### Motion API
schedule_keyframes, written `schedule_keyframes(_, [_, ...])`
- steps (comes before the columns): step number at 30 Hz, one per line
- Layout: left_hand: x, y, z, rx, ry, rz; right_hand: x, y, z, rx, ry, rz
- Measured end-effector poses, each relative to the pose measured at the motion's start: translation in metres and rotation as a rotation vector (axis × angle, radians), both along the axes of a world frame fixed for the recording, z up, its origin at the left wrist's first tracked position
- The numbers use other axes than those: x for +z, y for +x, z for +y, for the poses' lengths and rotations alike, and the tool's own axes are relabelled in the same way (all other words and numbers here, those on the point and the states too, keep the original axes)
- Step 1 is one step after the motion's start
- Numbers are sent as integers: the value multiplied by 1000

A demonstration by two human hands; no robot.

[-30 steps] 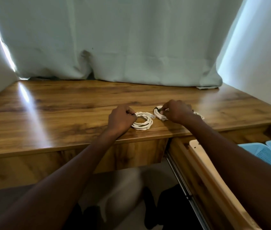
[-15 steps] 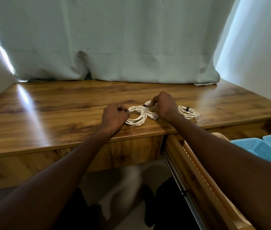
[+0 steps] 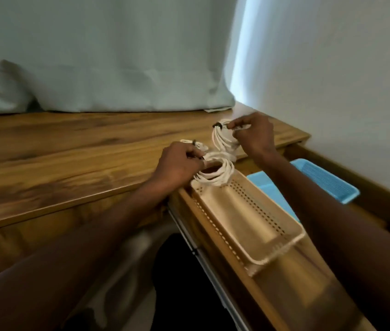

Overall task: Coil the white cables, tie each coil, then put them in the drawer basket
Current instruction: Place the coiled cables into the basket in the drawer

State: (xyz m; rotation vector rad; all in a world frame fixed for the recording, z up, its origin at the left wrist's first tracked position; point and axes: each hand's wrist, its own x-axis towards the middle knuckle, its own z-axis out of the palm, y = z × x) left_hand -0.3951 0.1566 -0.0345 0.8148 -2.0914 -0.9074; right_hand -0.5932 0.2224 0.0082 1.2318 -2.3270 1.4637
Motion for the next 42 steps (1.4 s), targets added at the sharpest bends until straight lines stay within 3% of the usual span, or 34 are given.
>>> schedule_keyframes(7, [-25, -68, 56, -205, -180, -452, -58, -74, 101, -267, 287, -153])
schedule_keyframes(13, [-54, -83, 63, -169, -237, -610, -104, -99, 118, -376, 474, -213])
schedule_keyframes(17, [-62, -82, 54, -173, -195, -669, -112, -94, 114, -329, 608, -131])
schedule_keyframes(19, [-60, -82, 49, -190, -216, -667, -108, -86, 111, -384, 638, -22])
schedule_keyframes(22, [-47, -75, 33, -140, -351, -518, -93, -72, 96, -409, 515, 110])
schedule_keyframes(27, [-30, -28, -18, 162, -548, -184, -69, -41, 27, 27, 246, 198])
schedule_keyframes(30, [-36, 4, -47, 323, -538, -225, -58, -11, -23, 286, 193, 224])
schedule_keyframes(33, [-44, 22, -67, 397, -485, -424, -59, 13, -61, 459, 345, 376])
schedule_keyframes(37, [-41, 9, -70, 259, -444, -509, -62, 21, -80, 414, 403, 463])
schedule_keyframes(42, [-34, -48, -68, 12, -422, -514, -68, -23, -60, 72, 383, 395])
